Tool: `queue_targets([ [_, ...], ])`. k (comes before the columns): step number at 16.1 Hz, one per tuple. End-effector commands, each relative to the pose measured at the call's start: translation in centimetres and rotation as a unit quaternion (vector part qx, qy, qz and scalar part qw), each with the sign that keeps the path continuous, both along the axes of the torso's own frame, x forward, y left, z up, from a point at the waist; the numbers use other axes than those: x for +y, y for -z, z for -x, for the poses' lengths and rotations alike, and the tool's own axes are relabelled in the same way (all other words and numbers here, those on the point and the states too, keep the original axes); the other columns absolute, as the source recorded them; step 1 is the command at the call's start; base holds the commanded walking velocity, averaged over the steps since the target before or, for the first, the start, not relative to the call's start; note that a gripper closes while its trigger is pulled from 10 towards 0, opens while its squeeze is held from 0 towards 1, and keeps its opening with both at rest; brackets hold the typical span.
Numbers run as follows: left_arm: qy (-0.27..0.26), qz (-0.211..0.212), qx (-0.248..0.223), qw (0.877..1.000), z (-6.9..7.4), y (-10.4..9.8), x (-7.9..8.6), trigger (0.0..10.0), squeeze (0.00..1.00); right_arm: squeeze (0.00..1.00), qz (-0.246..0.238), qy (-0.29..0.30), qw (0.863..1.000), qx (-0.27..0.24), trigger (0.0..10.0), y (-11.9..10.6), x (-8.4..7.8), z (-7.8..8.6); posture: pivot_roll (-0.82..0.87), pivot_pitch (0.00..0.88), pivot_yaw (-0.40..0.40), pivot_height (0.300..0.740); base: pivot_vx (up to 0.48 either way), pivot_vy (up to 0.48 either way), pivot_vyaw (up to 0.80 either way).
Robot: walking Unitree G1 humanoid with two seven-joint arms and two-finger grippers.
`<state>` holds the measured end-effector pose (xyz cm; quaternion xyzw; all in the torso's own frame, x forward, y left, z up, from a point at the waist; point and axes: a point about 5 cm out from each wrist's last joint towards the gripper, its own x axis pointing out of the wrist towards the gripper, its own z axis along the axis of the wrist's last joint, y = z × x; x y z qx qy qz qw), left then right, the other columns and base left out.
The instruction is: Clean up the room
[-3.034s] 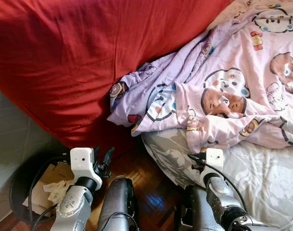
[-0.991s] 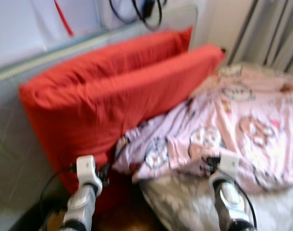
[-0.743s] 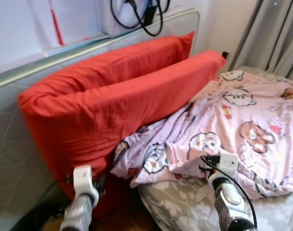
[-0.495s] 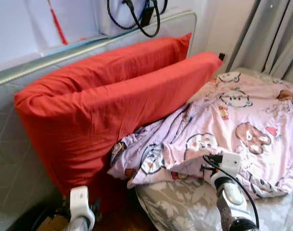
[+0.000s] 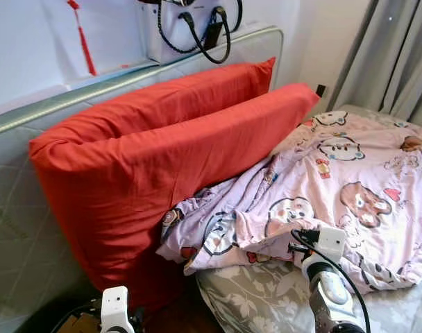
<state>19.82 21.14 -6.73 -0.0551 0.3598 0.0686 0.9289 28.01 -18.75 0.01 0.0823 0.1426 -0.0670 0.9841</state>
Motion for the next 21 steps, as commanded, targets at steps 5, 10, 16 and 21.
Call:
queue_targets([
  [5, 0.008, 0.000, 0.017, 1.000, 0.46, 0.30, 0.17, 10.0, 0.00, 0.00, -0.003, -0.001, 1.000, -0.010, 10.0, -0.38, 0.43, -0.35, 0.03, 0.000, -0.004, 0.740, 0.000, 0.000, 0.00],
  [10, 0.012, 0.001, 0.028, 1.000, 1.00, 0.63, 0.03, 10.0, 0.00, 0.00, -0.002, 0.001, 1.000, -0.009, 10.0, -0.40, 0.38, -0.40, 0.03, 0.000, -0.004, 0.740, 0.000, 0.000, 0.00],
  [16, 0.033, -0.003, 0.029, 0.999, 0.72, 0.60, -0.54, 10.0, 0.00, 0.00, -0.001, 0.013, 1.000, -0.005, 10.0, -0.44, 0.04, -0.49, 0.04, 0.000, 0.002, 0.740, 0.000, 0.000, 0.00],
  [21, 0.041, -0.006, 0.033, 0.999, 0.86, 0.70, -0.65, 10.0, 0.00, 0.00, 0.002, 0.010, 1.000, 0.006, 10.0, -0.17, 0.17, -0.36, 0.04, 0.000, 0.002, 0.740, 0.000, 0.000, 0.00],
])
